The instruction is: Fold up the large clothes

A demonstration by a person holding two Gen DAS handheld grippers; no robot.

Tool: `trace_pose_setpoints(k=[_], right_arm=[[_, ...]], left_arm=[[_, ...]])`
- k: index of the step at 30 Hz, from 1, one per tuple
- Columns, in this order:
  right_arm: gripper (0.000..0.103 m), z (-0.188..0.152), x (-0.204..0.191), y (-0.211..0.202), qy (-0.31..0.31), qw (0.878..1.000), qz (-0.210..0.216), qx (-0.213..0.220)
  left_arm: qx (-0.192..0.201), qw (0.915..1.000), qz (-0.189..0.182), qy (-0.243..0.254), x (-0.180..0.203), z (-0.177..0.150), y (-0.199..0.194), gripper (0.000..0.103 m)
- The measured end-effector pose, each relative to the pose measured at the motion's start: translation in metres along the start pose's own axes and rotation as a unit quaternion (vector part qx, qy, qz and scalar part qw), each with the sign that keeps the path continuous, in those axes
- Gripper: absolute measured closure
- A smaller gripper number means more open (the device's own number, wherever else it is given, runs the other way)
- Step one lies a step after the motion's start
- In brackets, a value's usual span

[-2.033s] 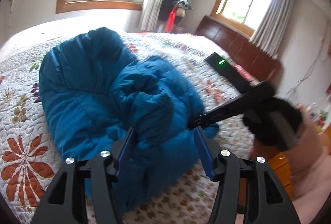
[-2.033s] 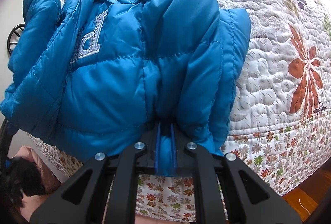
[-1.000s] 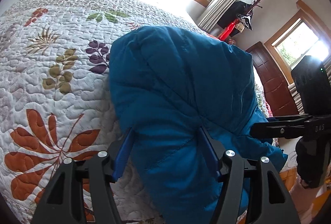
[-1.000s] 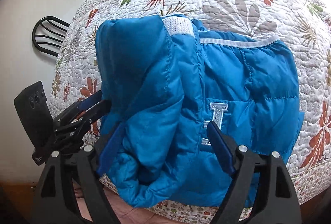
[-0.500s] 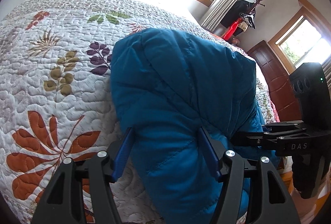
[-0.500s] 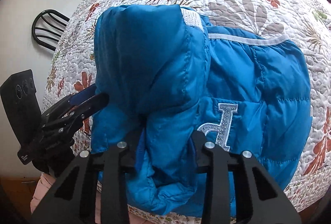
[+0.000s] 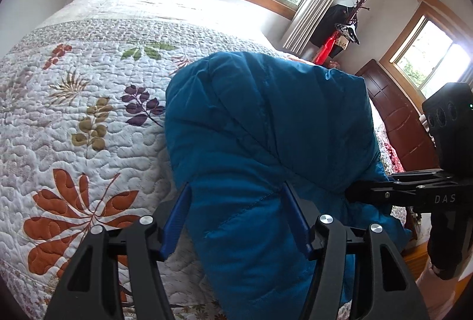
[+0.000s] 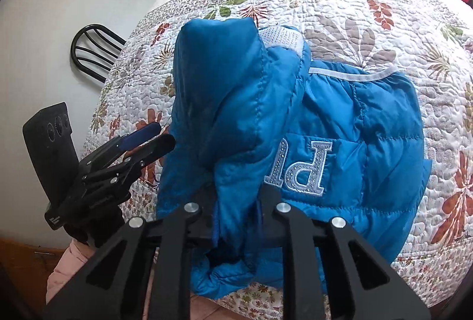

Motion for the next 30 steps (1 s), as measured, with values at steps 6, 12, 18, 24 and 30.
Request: trace_pose_setpoints(k=[6, 12, 18, 24, 30], right_arm=[[0.089, -0.011, 0.006, -0.043, 0.005, 0.999, 0.007, 0.042], [0.090, -0.027, 0.032, -0.083, 0.031, 0.997, 0.001, 0.078], [0.090, -0.048, 0.081, -0.088, 0.082, 0.993, 0.000, 0.080], [0.089, -0.074, 0.127, -0.055, 0.128, 0.991, 0.010, 0.047], [0.087, -0.088, 0.146, -0.027, 0.145, 0.989, 0.023, 0.033]], left_arm=[[0.026, 0.9995, -0.001, 0.020, 0.023, 0.006, -0.018, 0.042], [0.027, 0.9986, -0.014, 0.044, 0.050, 0.003, -0.020, 0.042], [0.004, 0.9980, -0.011, 0.062, 0.067, -0.009, 0.001, 0.042], [-0.031, 0.9967, -0.003, 0.075, 0.078, -0.029, 0.033, 0.041], [-0.036, 0.9944, 0.011, 0.098, 0.086, -0.039, 0.045, 0.040]])
Point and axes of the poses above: each gripper's, at about its wrist camera, not at the fingertips, and y roughly the way its jaws point, x to its right, z to its top, the point moved 10 cm from there along y, roughly the way its jaws point, and after that the axes turned 6 degrees about -y, right-handed, at the moved point
